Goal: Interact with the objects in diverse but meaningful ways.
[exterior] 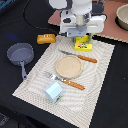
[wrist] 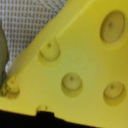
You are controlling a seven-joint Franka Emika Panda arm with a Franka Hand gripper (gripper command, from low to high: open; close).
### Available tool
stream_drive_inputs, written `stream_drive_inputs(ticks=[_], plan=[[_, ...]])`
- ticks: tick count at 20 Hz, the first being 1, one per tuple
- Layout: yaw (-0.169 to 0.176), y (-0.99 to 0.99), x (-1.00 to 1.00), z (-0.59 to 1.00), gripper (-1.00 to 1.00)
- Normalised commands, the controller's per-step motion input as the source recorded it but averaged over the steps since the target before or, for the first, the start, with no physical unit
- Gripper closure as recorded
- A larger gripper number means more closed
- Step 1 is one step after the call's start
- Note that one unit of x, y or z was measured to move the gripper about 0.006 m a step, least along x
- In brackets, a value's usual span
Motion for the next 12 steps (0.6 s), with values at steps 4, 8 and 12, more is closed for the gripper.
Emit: stream_drive_inputs(ticks=[4,8,12], plan=[[0.000,0.41,0.25,0.09,1.00],[0.000,0.43,0.29,0.12,1.00],[-0.002,0.41,0.30,0.14,1.00]])
